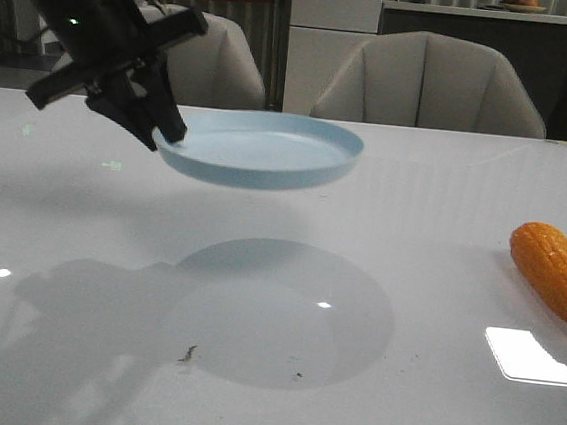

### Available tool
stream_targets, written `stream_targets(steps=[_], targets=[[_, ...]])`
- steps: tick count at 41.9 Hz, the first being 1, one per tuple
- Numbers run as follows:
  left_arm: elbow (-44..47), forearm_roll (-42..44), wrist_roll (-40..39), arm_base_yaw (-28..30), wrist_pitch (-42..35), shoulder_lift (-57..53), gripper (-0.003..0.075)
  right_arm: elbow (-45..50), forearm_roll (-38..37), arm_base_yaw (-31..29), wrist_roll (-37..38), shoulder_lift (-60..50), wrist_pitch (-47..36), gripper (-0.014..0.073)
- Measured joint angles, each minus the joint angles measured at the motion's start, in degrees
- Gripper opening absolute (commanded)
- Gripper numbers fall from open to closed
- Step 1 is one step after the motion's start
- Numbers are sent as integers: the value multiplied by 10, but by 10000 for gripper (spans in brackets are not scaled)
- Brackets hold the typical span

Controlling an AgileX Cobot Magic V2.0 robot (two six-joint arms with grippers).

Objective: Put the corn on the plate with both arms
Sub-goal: 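Push the pale blue plate with the left gripper toward the table center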

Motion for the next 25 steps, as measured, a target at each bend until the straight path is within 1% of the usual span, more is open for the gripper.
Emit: stream_targets(steps=[7,13,16,20,23,25], targets=[[0,1,4,-31,9,46,94,0,0,0,0,0,0,468],[0,17,27,-54,-3,68,99,0,0,0,0,0,0,468],[0,26,31,-62,-14,73,118,0,0,0,0,0,0,468],[-1,30,33,-67,-26,77,164,0,0,0,0,0,0,468],[-2,31,34,-67,-30,79,222,0,0,0,0,0,1,468],[-3,35,35,-67,-31,80,274,0,0,0,0,0,1,468]])
